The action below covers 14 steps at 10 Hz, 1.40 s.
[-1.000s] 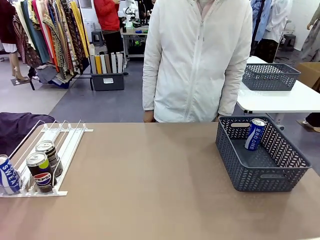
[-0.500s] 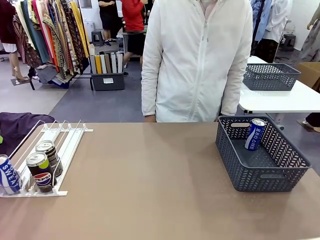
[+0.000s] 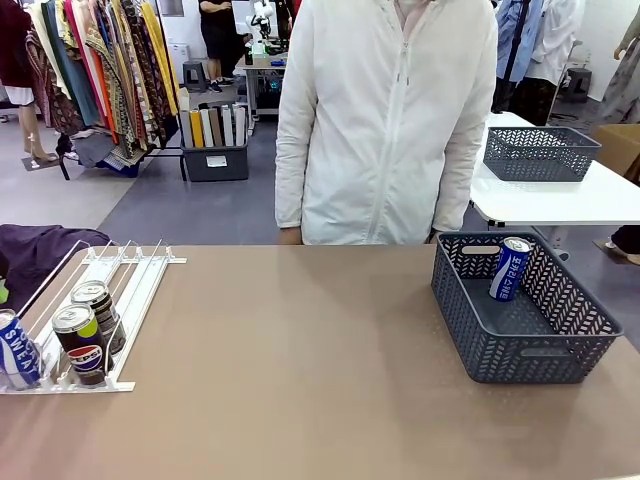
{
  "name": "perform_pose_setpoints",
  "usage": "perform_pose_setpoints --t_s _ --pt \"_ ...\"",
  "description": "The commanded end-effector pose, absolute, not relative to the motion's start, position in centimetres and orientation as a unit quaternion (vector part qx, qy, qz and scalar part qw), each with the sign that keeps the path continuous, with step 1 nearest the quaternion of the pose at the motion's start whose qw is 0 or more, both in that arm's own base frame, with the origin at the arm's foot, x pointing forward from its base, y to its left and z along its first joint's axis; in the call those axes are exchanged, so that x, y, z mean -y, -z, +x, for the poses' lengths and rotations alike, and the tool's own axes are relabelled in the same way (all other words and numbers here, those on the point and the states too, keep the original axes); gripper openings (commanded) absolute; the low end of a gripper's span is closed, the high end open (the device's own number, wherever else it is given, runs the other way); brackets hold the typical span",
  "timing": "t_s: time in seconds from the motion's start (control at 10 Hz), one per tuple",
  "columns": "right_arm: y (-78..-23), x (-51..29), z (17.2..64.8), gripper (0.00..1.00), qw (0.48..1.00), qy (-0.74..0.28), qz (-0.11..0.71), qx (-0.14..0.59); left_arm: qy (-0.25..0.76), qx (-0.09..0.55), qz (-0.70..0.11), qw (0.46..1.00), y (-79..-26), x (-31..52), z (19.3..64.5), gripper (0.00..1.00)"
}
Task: Retrieve and store the cans from the dispenser.
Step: Pick up the last remaining can from one row of the Automatic Can Dispenser and place it in the middle of the table.
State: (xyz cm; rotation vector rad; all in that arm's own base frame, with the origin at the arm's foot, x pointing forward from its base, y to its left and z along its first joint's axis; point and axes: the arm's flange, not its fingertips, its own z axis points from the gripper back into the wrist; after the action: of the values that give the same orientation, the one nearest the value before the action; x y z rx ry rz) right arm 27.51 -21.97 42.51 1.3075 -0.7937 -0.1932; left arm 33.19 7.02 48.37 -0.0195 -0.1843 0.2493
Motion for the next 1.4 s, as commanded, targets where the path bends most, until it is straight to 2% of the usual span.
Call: perform_pose_setpoints --t_s 0.0,0.3,0.7,1.3 --pt "-43.0 22.0 27.6 1.0 0.712 0.089 0.595 0.362 -0.117 0.085 -0.012 0.989 -45.9 -6.6 33.5 1.0" --pt "-43.0 22.0 27.6 1.0 0.712 0.089 0.595 0.362 -0.117 0.074 -0.017 0.99 -43.0 -6.4 34.7 1.0" --pt "-43.0 22.0 27.6 1.0 0.712 0.089 0.595 0.362 -0.111 0.028 -0.016 0.993 -39.8 -6.2 35.5 1.0" --pt "-43.0 22.0 27.6 1.0 0.712 0.089 0.595 0.362 -0.114 0.011 -0.019 0.993 -38.7 -7.0 35.5 1.0"
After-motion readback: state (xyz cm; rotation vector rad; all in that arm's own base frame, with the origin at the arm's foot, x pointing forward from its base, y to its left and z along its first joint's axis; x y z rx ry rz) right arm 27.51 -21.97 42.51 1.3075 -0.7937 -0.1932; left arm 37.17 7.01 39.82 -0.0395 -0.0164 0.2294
